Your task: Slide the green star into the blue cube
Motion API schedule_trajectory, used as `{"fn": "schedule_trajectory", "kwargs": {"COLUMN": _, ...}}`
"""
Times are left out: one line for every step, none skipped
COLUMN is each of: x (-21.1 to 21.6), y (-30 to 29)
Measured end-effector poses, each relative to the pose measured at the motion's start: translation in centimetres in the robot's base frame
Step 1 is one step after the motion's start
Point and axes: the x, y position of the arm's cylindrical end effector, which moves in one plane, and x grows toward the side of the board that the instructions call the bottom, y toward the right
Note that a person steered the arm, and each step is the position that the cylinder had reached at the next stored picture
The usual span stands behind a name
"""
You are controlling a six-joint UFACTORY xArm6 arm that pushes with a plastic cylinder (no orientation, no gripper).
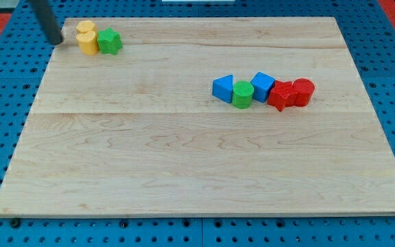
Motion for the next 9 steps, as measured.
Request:
{"fn": "schedule_trajectory", "kwargs": {"x": -0.3, "y": 10.9}}
{"fn": "schedule_trajectory", "kwargs": {"x": -0.2, "y": 14.1}}
{"fn": "schedule_trajectory", "kwargs": {"x": 1.9, "y": 10.9}}
{"fn": "schedule_trajectory", "kwargs": {"x": 4.6, "y": 18.4}}
{"fn": "schedule_trajectory", "kwargs": {"x": 4.0, "y": 22.2}}
{"fn": "schedule_trajectory", "kwargs": {"x": 0.9, "y": 18.9}}
{"fn": "schedule_trajectory", "kwargs": {"x": -0.7, "y": 26.8}}
{"fn": "schedule_trajectory", "kwargs": {"x": 3.3, "y": 32.2}}
{"fn": "schedule_trajectory", "kwargs": {"x": 7.8, "y": 33.7}}
